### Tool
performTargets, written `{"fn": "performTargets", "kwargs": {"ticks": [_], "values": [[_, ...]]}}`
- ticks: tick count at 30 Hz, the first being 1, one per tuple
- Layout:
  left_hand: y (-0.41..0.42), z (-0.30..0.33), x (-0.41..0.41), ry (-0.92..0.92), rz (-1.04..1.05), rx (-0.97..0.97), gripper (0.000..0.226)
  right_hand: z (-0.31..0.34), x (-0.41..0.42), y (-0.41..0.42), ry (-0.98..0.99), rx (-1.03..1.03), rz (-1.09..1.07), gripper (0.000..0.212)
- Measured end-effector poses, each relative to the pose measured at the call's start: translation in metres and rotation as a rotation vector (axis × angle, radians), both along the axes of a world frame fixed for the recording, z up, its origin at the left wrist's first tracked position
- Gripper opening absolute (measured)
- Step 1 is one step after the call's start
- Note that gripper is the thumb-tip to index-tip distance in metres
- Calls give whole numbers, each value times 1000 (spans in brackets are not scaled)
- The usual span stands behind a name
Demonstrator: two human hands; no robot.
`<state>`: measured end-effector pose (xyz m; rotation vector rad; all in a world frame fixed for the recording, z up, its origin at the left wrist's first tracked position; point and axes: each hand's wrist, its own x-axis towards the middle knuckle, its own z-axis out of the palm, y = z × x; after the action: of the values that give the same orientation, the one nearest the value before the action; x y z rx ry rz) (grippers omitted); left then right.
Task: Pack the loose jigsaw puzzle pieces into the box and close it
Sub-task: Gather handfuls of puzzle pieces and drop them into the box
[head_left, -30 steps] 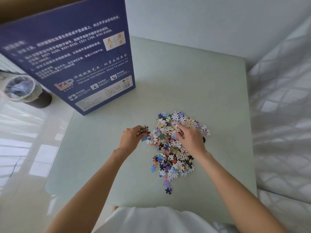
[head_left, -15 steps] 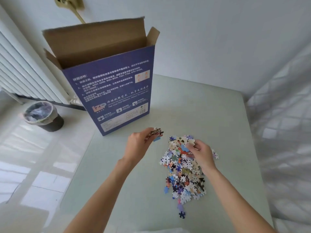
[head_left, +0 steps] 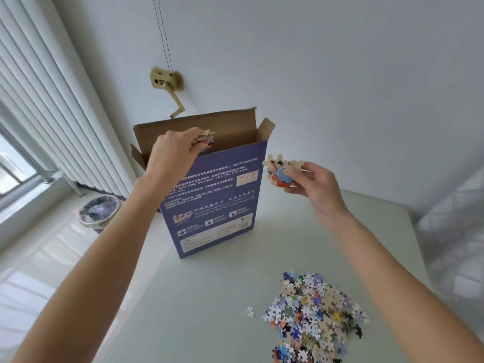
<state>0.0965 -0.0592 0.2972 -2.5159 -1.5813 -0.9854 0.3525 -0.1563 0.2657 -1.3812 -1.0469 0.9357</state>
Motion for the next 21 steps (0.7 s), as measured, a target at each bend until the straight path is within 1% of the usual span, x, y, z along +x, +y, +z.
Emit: {"fn": "performTargets", "kwargs": {"ticks": [3,6,7,9,11,13,14,15,17,21], "values": [[5,-3,1,113,39,-104,25,26,-12,43,-173,103,31,23],[7,-6,2,122,55,-150,26,43,-24,87,-323,225,69,20],[8,-7,1,107,53,-156,27,46,-29,98,-402,276,84,19],[9,-10,0,68,33,-182,30,49,-38,116,-692,410,110,22],[9,-13,-2,40,13,-207,30,47,-44,127,-983,540,207,22],[9,-16,-5,29,10,-194,28,42,-49,134,-1190,589,340,22],[9,-17,-6,24,11,-181,27,39,-51,136,-1250,579,398,23],[9,-19,-7,19,13,-167,25,36,-53,139,-1280,554,441,23],[9,-22,-9,11,13,-148,25,34,-55,144,-1276,482,475,24],[8,-29,-7,48,-14,-119,22,29,-52,147,-1147,416,489,14]]}}
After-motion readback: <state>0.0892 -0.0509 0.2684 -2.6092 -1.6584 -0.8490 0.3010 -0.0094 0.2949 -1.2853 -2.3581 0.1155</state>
